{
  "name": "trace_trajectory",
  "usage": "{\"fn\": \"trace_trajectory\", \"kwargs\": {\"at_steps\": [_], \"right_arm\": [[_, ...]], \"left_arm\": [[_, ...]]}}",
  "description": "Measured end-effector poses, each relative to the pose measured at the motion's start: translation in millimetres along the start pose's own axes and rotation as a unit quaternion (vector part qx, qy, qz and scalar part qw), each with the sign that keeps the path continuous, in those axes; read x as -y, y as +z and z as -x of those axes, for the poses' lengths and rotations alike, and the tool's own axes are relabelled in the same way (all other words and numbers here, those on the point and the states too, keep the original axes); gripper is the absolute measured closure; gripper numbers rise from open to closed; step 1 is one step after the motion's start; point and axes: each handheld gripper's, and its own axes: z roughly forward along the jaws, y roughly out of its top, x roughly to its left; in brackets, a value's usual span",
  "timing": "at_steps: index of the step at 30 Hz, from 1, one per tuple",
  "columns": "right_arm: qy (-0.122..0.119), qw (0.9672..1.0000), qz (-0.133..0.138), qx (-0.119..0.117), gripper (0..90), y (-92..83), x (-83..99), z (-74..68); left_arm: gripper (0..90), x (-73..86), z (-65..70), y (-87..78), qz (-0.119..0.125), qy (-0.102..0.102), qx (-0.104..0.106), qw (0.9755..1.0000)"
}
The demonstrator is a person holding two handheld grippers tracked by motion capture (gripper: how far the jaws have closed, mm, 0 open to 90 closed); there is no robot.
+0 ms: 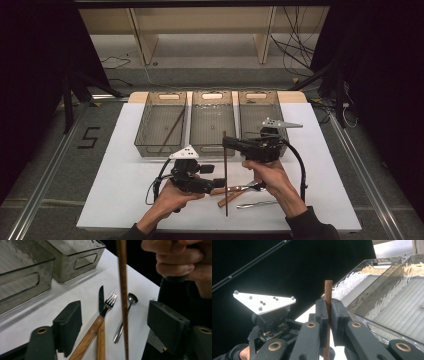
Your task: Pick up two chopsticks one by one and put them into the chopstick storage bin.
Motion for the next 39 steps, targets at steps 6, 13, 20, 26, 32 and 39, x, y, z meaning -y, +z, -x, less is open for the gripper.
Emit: {"fn": "trace_trajectory", "kwargs": {"at_steps": [6,13,20,26,32,39], "right_arm": [[-0.001,1.0,0.002,-0.006,85.6,3.7,2.2,-1.3],[0.0,1.0,0.005,-0.009,85.6,3.3,2.3,-2.4],[-0.002,0.9999,0.01,-0.006,85.6,-0.6,1.8,-1.8],[-0.006,0.9999,0.013,-0.008,85.4,-3.6,1.9,-2.9],[-0.006,0.9998,0.016,-0.013,72.7,-8.9,1.0,-4.1],[-0.043,0.999,0.012,0.006,52.8,-31.9,10.0,-5.1]], "left_arm": [[41.4,-5.9,2.8,9.0,-0.001,0.002,0.014,0.9999],[61.2,-9.2,5.2,17.1,-0.008,0.001,0.024,0.9997],[76.0,-8.4,4.0,20.2,-0.017,-0.008,0.03,0.9994],[83.4,-9.0,0.5,18.3,-0.015,-0.023,0.035,0.999],[84.0,-12.2,-1.1,12.4,-0.026,-0.021,0.036,0.9988],[84.0,-18.7,-15.4,-10.1,-0.02,-0.017,0.018,0.9995]]}}
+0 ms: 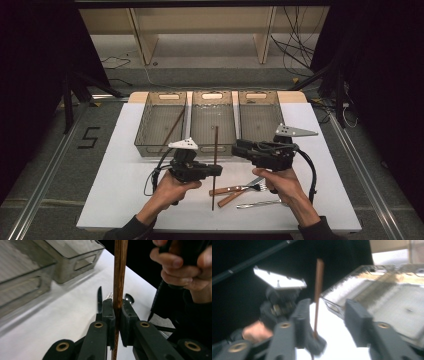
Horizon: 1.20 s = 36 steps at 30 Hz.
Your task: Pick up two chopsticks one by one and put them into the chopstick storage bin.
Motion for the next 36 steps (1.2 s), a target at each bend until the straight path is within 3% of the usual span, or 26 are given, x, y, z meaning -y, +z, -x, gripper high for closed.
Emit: {"fn": "trace_trajectory", "kwargs": {"at_steps": [4,6,11,15,18,23,26,31,36], "right_arm": [[-0.039,0.998,-0.032,0.038,42.2,-10.7,11.5,-1.5],[-0.06,0.9948,-0.054,0.061,37.2,-14.6,17.9,-4.0],[-0.094,0.9875,-0.077,0.101,29.7,-19.8,32.2,-7.8],[-0.102,0.9844,-0.085,0.115,27.7,-21.4,42.7,-7.1],[-0.098,0.9847,-0.088,0.114,26.7,-23.1,49.5,-5.4],[-0.094,0.9845,-0.086,0.12,26.1,-29.4,58.3,-3.7],[-0.104,0.9813,-0.089,0.136,26.0,-32.8,63.3,-4.6],[-0.111,0.9788,-0.097,0.143,25.6,-37.1,70.1,-4.7],[-0.11,0.9783,-0.103,0.142,25.5,-39.5,74.4,-5.9]], "left_arm": [[84.0,-6.4,-11.0,-18.0,-0.002,0.002,-0.017,0.9999],[83.9,-10.4,-16.5,-27.9,-0.001,0.002,-0.026,0.9997],[83.9,-23.2,-30.6,-47.4,-0.002,0.001,-0.05,0.9988],[83.9,-35.2,-42.4,-56.8,-0.019,-0.001,-0.065,0.9977],[83.9,-45.7,-48.0,-63.3,-0.026,0.001,-0.08,0.9965],[83.9,-64.0,-55.8,-72.0,-0.039,0.008,-0.106,0.9935],[83.9,-74.2,-61.9,-76.6,-0.046,0.012,-0.122,0.9914],[83.9,-91.0,-72.4,-84.9,-0.055,0.009,-0.14,0.9886],[83.9,-106.9,-81.0,-92.4,-0.063,0.004,-0.16,0.9852]]}}
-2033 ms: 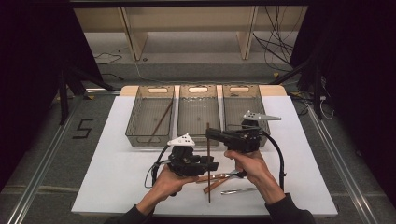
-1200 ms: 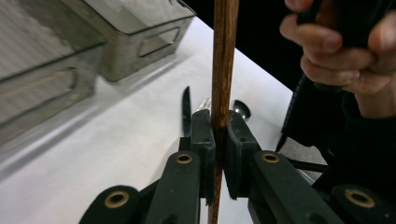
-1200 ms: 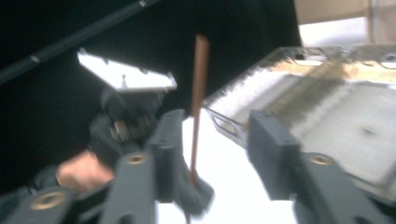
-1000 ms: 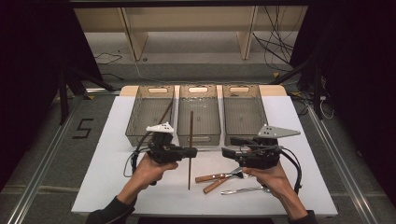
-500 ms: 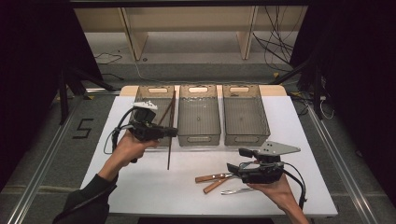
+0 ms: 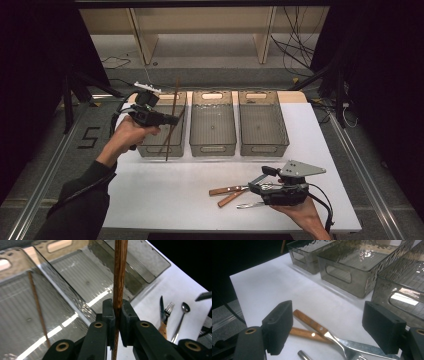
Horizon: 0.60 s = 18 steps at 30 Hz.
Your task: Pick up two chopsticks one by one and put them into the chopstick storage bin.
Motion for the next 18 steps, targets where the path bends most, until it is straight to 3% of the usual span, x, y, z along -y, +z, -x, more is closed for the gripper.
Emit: {"fn": "trace_trajectory", "kwargs": {"at_steps": [8,14,17,18], "right_arm": [[0.005,1.0,-0.001,-0.002,25.3,-0.1,3.7,0.3],[0.002,1.0,-0.003,-0.002,25.1,0.4,4.6,0.6],[0.003,1.0,-0.003,-0.001,25.1,-0.9,4.4,0.6],[0.001,1.0,-0.004,0.0,25.1,-1.3,4.4,0.7]], "left_arm": [[83.9,-18.5,-20.5,5.5,-0.032,-0.007,-0.034,0.9989],[83.9,-27.8,-39.8,10.8,-0.042,-0.017,-0.057,0.9974],[83.9,-29.0,-49.3,13.9,-0.042,-0.011,-0.08,0.9959],[83.9,-28.7,-53.7,15.0,-0.04,-0.019,-0.083,0.9956]]}}
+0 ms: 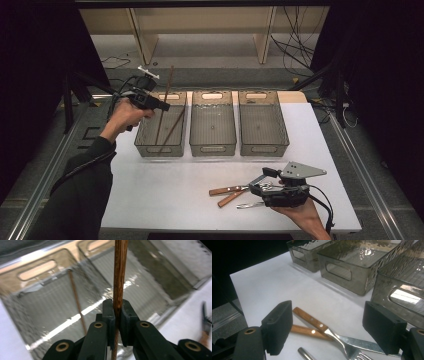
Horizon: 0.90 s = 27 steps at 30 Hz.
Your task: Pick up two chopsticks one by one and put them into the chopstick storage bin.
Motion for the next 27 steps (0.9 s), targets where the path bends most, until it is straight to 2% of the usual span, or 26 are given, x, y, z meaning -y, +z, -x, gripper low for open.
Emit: {"fn": "trace_trajectory", "kwargs": {"at_steps": [5,9,15,27], "right_arm": [[0.0,1.0,0.0,0.001,24.9,0.1,0.6,0.0],[0.001,1.0,0.001,0.0,24.8,0.2,1.1,0.3],[-0.002,1.0,-0.001,0.0,24.7,1.1,1.4,-0.2],[-0.004,1.0,0.001,-0.001,24.8,-0.3,1.3,-0.3]], "left_arm": [[83.9,2.6,-16.7,11.8,-0.011,-0.007,-0.026,0.9996],[83.9,4.3,-21.8,17.5,-0.012,-0.006,-0.04,0.9991],[84.0,7.3,-25.7,27.1,-0.014,-0.009,-0.048,0.9987],[83.7,20.3,-31.0,43.9,-0.041,-0.015,-0.05,0.9978]]}}
